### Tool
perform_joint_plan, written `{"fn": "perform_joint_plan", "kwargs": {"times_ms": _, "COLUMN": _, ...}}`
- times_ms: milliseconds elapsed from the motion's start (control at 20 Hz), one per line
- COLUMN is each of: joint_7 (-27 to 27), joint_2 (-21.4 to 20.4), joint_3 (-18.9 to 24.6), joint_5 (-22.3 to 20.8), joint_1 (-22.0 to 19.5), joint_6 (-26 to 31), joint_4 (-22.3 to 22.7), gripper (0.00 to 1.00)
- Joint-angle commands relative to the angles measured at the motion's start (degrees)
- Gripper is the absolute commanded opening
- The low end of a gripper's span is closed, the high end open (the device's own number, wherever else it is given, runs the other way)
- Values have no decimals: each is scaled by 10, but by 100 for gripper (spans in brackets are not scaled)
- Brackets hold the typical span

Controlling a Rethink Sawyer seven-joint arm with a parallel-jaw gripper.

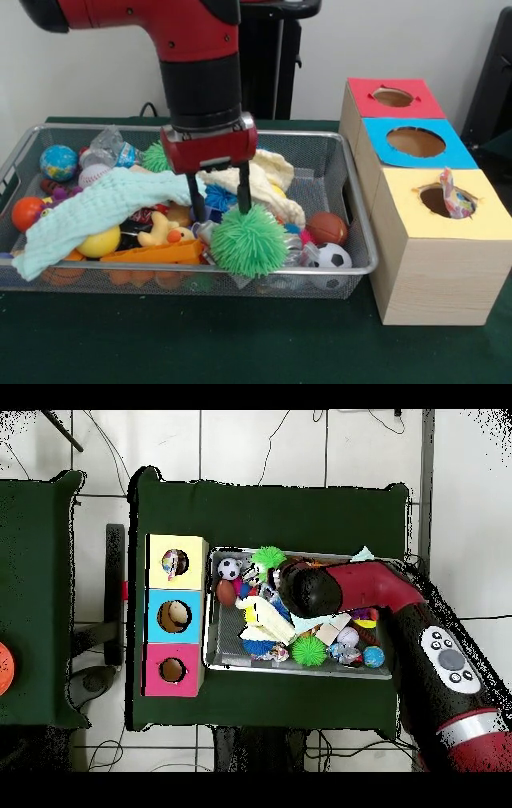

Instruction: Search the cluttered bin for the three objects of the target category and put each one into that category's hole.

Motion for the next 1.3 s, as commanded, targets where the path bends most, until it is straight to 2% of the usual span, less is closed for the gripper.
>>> {"fn": "perform_joint_plan", "kwargs": {"times_ms": 50, "joint_7": 23, "joint_2": 84, "joint_3": -53, "joint_5": -28, "joint_1": 20, "joint_6": -18, "joint_4": -46, "gripper": 100}}
{"fn": "perform_joint_plan", "kwargs": {"times_ms": 350, "joint_7": 36, "joint_2": 120, "joint_3": -67, "joint_5": -32, "joint_1": 33, "joint_6": -59, "joint_4": -58, "gripper": 100}}
{"fn": "perform_joint_plan", "kwargs": {"times_ms": 600, "joint_7": 47, "joint_2": 125, "joint_3": -85, "joint_5": -39, "joint_1": 47, "joint_6": -87, "joint_4": -67, "gripper": 100}}
{"fn": "perform_joint_plan", "kwargs": {"times_ms": 850, "joint_7": 31, "joint_2": 131, "joint_3": -89, "joint_5": -38, "joint_1": 46, "joint_6": -106, "joint_4": -73, "gripper": 100}}
{"fn": "perform_joint_plan", "kwargs": {"times_ms": 900, "joint_7": 31, "joint_2": 132, "joint_3": -91, "joint_5": -38, "joint_1": 46, "joint_6": -116, "joint_4": -71, "gripper": 0}}
{"fn": "perform_joint_plan", "kwargs": {"times_ms": 1300, "joint_7": 75, "joint_2": 113, "joint_3": -124, "joint_5": -38, "joint_1": 66, "joint_6": -168, "joint_4": -52, "gripper": 0}}
